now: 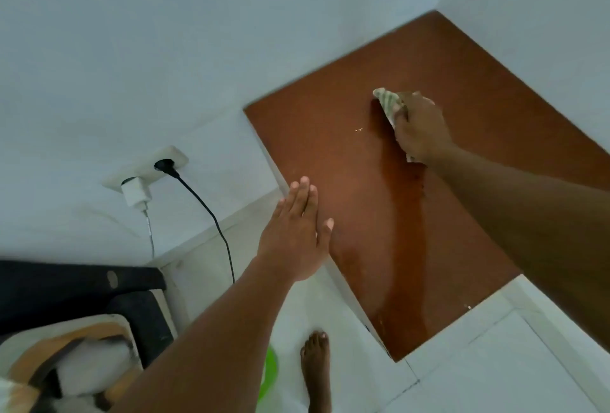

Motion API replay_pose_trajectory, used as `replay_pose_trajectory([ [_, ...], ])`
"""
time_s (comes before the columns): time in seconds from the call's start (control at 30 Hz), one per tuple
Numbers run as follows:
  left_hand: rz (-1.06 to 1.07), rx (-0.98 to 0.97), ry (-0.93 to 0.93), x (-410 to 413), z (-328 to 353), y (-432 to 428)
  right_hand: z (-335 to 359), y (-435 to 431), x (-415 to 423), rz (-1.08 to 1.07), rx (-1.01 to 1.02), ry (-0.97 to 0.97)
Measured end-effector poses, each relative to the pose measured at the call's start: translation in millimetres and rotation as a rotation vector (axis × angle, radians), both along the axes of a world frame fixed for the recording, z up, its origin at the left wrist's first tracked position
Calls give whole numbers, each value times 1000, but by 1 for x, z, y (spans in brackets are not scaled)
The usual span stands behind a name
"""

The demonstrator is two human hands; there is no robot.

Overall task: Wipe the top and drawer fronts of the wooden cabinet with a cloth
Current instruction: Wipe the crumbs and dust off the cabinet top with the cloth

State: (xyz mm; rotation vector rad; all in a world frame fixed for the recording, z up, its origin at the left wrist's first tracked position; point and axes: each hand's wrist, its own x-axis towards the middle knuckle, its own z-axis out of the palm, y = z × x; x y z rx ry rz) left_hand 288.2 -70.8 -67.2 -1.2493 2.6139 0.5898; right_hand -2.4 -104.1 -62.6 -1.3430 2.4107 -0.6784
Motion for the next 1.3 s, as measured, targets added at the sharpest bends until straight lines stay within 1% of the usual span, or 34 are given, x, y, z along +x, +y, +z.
replay_pose_trajectory([
  [0.03,-5,9,15,2,-1,-1,-9,-7,-3,26,71,17],
  [0.13,3,25,43,3,-4,-4,-24,-20,10,173,209,247],
  [0.17,5,26,49,4,-6,-4,-28,-25,19,221,230,289],
  [0.23,10,27,61,5,-8,-4,-27,-30,41,310,256,303],
  [0.3,18,34,82,7,-9,-3,-27,-26,60,392,229,299],
  [0.43,12,54,102,6,-6,-7,-29,9,87,524,191,286],
  [0.7,-6,23,93,7,-9,-7,-31,92,111,567,172,261],
  [0.9,7,36,-18,2,2,1,-27,154,121,629,184,228],
  [1.03,41,100,-66,-12,15,-5,-25,206,127,700,184,210],
  [1.17,62,130,-92,-14,26,1,-20,248,137,645,168,234],
  [1.3,46,130,-87,7,23,30,-16,288,143,617,88,234],
])
